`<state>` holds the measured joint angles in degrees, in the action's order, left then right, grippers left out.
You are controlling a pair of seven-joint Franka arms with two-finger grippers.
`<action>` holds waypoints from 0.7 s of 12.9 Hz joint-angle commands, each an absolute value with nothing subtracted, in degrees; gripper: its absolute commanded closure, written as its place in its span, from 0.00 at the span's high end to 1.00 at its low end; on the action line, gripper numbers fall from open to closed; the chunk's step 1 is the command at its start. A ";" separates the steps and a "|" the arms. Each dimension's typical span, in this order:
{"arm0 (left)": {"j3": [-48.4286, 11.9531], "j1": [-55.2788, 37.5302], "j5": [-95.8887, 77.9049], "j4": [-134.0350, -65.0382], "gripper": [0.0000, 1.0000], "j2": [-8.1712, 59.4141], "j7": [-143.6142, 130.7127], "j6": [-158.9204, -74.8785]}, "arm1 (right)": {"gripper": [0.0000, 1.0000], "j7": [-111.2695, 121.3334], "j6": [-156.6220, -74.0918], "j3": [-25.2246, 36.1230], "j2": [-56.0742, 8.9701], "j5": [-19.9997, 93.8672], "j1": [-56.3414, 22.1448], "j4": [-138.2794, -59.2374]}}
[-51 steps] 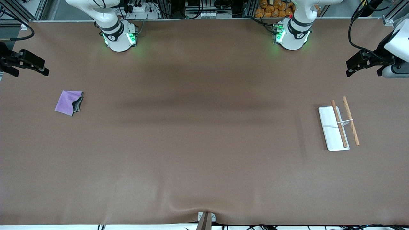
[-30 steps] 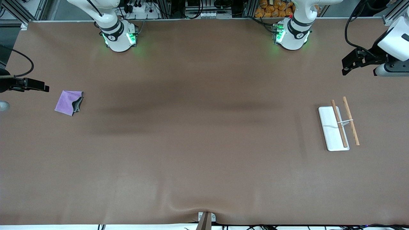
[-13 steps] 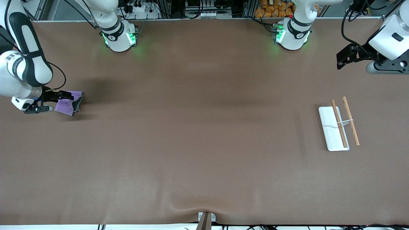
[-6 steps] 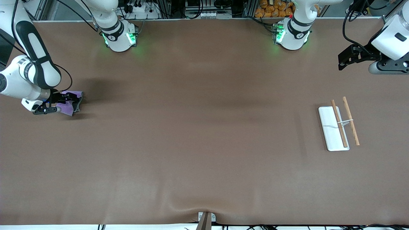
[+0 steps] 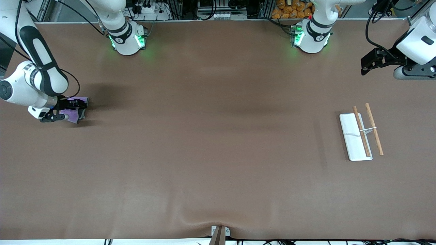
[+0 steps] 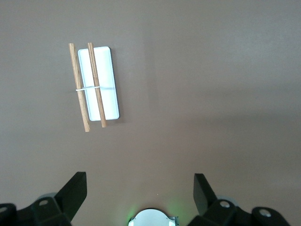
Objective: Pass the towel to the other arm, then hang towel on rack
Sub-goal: 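Close the right gripper on the purple towel's edge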
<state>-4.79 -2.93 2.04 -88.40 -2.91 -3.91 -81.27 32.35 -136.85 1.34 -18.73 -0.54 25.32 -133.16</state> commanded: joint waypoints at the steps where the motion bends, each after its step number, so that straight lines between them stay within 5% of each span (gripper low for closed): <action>1: -4.92 -2.81 2.46 -88.07 1.00 -2.72 -4.04 -81.56 | 0.55 34.09 -139.21 0.62 -18.90 -1.76 26.89 -134.47; 4: -4.92 -2.73 2.46 -88.24 1.00 -2.72 -3.52 -81.47 | 0.08 36.56 -140.97 0.62 -19.07 -1.76 27.33 -134.91; 5: -4.75 -2.64 2.46 -88.24 1.00 -2.72 -3.34 -81.47 | 0.00 37.17 -140.98 0.62 -19.07 -1.76 27.25 -134.91; 9: -4.75 -2.81 2.46 -87.98 1.00 -2.29 -3.43 -81.47 | 0.00 37.36 -135.82 0.53 -18.72 -1.76 26.63 -133.51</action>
<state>-4.66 -2.92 2.04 -88.55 -2.64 -3.89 -81.27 37.14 -138.79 1.21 -18.78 -0.55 26.00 -134.33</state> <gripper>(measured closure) 0.000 0.978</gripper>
